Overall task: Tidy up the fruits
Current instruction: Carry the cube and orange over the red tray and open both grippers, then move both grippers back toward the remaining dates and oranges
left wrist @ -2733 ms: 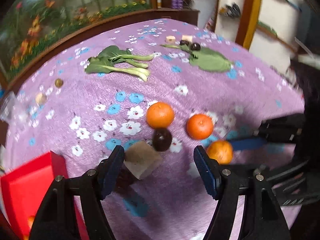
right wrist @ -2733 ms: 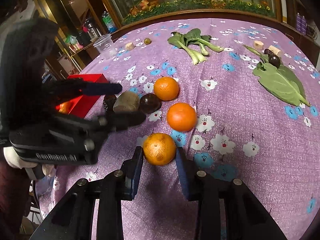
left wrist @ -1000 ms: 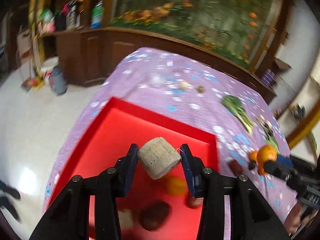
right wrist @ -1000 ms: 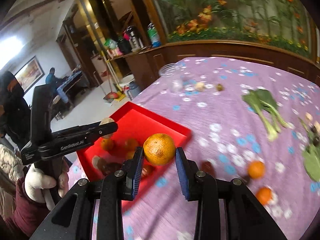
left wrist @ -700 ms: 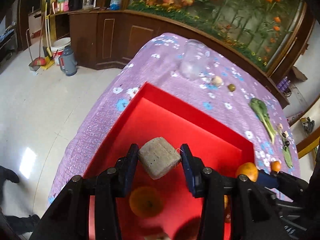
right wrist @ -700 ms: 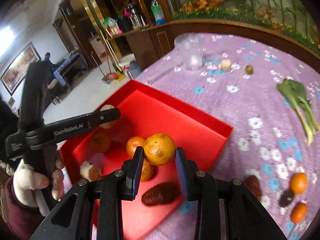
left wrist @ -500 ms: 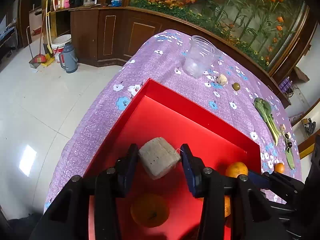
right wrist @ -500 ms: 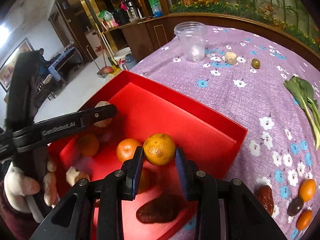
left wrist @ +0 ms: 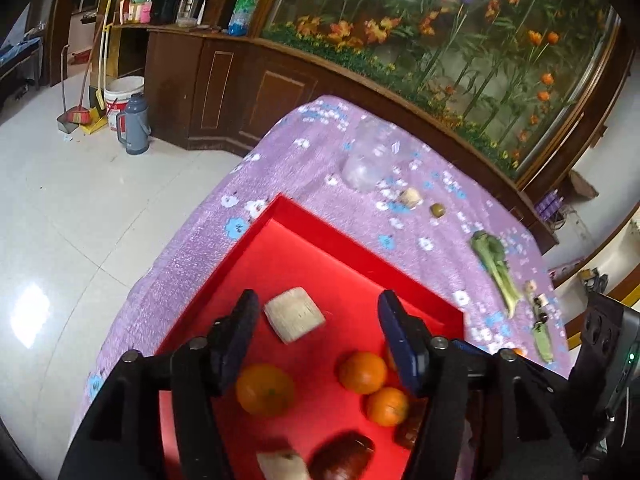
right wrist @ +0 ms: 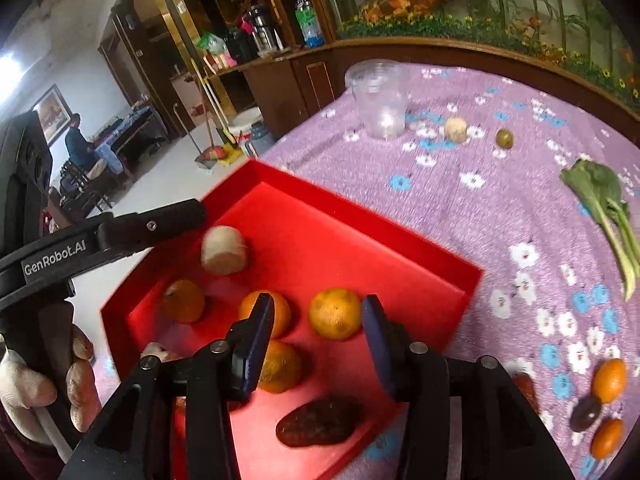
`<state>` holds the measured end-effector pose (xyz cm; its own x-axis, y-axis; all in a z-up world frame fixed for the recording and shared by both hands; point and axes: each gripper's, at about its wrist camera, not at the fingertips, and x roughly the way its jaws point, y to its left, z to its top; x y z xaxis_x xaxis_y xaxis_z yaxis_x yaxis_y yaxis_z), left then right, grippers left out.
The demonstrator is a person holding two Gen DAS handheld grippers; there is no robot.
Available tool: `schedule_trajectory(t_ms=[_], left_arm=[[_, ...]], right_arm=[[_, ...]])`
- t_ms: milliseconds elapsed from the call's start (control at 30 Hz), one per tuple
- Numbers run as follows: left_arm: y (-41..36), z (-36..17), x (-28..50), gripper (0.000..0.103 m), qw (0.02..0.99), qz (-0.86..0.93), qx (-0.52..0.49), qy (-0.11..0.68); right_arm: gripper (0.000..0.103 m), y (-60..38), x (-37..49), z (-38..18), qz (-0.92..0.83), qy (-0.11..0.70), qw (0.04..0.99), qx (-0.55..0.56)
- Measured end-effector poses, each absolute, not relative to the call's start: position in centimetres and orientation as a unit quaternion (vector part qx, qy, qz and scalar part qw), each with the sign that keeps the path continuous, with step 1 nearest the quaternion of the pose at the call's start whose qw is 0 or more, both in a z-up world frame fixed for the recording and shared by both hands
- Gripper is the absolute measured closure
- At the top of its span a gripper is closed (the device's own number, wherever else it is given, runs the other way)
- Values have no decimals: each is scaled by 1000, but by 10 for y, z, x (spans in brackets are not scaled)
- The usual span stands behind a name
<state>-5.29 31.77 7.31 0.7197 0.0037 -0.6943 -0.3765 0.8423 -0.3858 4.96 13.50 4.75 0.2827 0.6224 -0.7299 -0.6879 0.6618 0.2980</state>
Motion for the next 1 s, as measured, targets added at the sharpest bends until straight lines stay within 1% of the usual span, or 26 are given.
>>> schedule_trajectory(t_ms=[67, 133, 200, 267, 400, 600, 733, 833, 1000], left_arm=[[309, 81, -62, 39, 893, 101, -265, 349], [297, 89, -72, 38, 897, 91, -266, 340], [282, 97, -82, 34, 903, 82, -264, 329], [270, 102, -89, 31, 907, 78, -261, 321], [243, 107, -102, 31, 913, 76, -253, 312], [209, 97, -108, 29, 910, 66, -249, 325], [183, 85, -101, 29, 902, 51, -245, 352], [160, 84, -99, 29, 904, 39, -230, 359], [125, 88, -95, 29, 911, 24, -183, 368]], right_arm=[[51, 120, 47, 57, 410, 429, 805, -28], [47, 105, 45, 63, 409, 423, 808, -18], [44, 81, 44, 68, 402, 417, 815, -6], [43, 50, 44, 70, 388, 414, 824, 11], [43, -18, 46, 70, 344, 412, 843, 42], [42, -143, 48, 61, 241, 413, 874, 89], [41, -198, 44, 51, 199, 421, 878, 106], [41, -221, 38, 44, 187, 425, 878, 114], [41, -218, 35, 38, 204, 426, 874, 112]])
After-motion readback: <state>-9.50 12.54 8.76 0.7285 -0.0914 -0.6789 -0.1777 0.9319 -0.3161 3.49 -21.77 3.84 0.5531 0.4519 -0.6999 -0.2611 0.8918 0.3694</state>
